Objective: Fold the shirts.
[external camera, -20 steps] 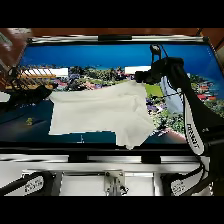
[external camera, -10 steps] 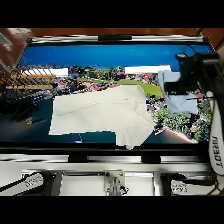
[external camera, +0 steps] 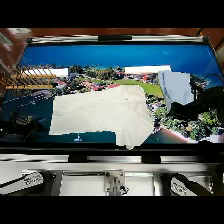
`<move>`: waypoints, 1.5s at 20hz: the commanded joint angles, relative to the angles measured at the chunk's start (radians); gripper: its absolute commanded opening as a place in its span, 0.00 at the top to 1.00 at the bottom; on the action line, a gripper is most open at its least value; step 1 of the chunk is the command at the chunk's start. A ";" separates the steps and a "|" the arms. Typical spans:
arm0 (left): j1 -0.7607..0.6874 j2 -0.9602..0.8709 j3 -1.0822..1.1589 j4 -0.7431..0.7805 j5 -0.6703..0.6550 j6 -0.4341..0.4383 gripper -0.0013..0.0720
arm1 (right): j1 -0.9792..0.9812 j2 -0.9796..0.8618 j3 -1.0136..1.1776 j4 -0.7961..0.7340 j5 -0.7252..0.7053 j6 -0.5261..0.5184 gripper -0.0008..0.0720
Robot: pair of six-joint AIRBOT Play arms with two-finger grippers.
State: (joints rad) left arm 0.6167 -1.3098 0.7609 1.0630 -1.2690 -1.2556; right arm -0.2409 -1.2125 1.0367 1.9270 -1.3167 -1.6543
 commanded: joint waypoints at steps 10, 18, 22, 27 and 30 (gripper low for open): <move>-0.171 -0.089 -0.013 -0.069 0.177 -0.038 0.47 | -0.011 0.015 -0.029 0.034 0.072 -0.007 0.43; -0.171 -0.080 -0.011 -0.069 0.144 -0.035 0.93 | 0.104 0.004 -0.296 0.105 0.166 -0.080 0.18; -0.171 -0.043 -0.011 -0.069 0.132 0.007 0.93 | 0.132 0.004 -0.369 0.151 0.274 -0.066 0.25; -0.171 -0.012 -0.009 -0.069 0.132 0.033 0.94 | 0.132 -0.042 -0.376 0.197 0.328 -0.034 0.25; -0.171 -0.006 -0.009 -0.069 0.128 0.034 0.94 | 0.132 -0.101 -0.376 0.214 0.343 -0.041 0.62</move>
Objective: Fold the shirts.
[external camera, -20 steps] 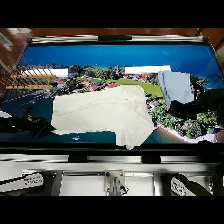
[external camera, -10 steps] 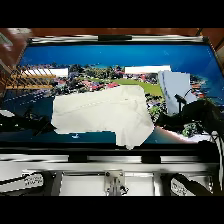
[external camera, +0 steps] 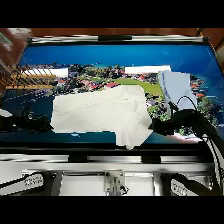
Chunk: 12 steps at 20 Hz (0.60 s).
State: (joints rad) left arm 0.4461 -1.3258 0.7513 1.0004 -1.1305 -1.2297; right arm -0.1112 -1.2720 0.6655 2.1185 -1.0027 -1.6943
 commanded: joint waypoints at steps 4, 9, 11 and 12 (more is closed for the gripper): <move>0.000 0.050 0.030 -0.007 -0.017 0.032 0.94 | 0.002 0.003 0.034 0.037 0.042 -0.053 0.90; -0.049 0.311 0.265 -0.008 -0.013 0.127 0.94 | 0.002 0.225 0.319 0.113 0.048 -0.194 0.90; -0.100 0.449 0.418 -0.010 0.053 0.129 0.94 | 0.002 0.327 0.503 0.121 0.099 -0.219 0.90; -0.119 0.517 0.502 -0.018 0.110 0.082 0.94 | 0.002 0.377 0.599 0.114 0.151 -0.219 0.90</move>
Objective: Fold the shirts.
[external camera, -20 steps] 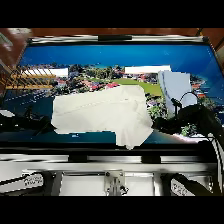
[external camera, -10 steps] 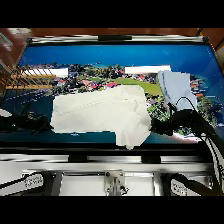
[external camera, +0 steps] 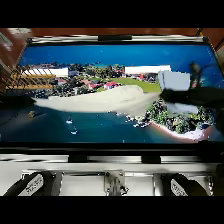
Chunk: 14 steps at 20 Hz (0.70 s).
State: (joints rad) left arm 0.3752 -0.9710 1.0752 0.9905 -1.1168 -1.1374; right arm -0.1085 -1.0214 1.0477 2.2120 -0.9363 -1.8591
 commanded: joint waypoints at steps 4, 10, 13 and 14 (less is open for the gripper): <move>-0.044 0.364 0.451 -0.007 0.332 -0.121 0.94 | -0.001 0.266 0.503 -0.039 0.194 -0.054 0.90; -0.044 0.527 0.512 0.072 0.372 -0.159 0.94 | -0.001 0.419 0.578 -0.161 0.170 -0.029 0.90; -0.044 0.552 0.512 0.102 0.351 -0.196 0.94 | -0.001 0.475 0.578 -0.238 0.132 -0.003 0.90; -0.044 0.558 0.512 0.102 0.320 -0.196 0.94 | -0.001 0.488 0.578 -0.241 0.120 -0.002 0.90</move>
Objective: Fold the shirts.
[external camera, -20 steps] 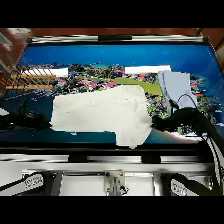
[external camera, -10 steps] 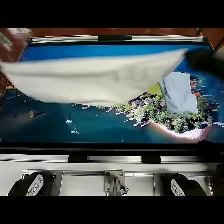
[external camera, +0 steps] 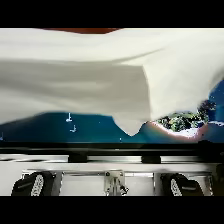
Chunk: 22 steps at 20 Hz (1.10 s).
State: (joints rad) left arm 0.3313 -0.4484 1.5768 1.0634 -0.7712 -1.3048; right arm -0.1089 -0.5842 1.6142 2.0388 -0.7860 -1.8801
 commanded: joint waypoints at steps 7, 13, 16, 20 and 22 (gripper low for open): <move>0.000 0.052 -0.011 0.117 -0.422 -0.027 0.94 | 0.000 0.053 0.011 -0.080 -0.262 0.119 0.90; -0.001 0.013 -0.434 0.169 -0.546 -0.006 0.94 | 0.000 -0.219 -0.054 -0.137 -0.664 0.150 0.90; -0.002 -0.138 -0.624 0.127 -0.522 -0.008 0.94 | 0.000 -0.412 -0.175 -0.033 -0.578 0.174 0.90; -0.020 -0.481 -0.603 0.103 -0.359 -0.006 0.94 | 0.005 -0.684 -0.251 0.134 -0.291 0.183 0.90; -0.048 -0.650 -0.530 0.047 -0.301 -0.005 0.94 | 0.027 -0.788 -0.251 0.141 -0.126 0.183 0.90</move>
State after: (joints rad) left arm 0.3092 -0.8825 1.0111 1.1690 -1.1687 -1.3128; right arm -0.0986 -1.2152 1.3884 2.1105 -1.1275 -1.7046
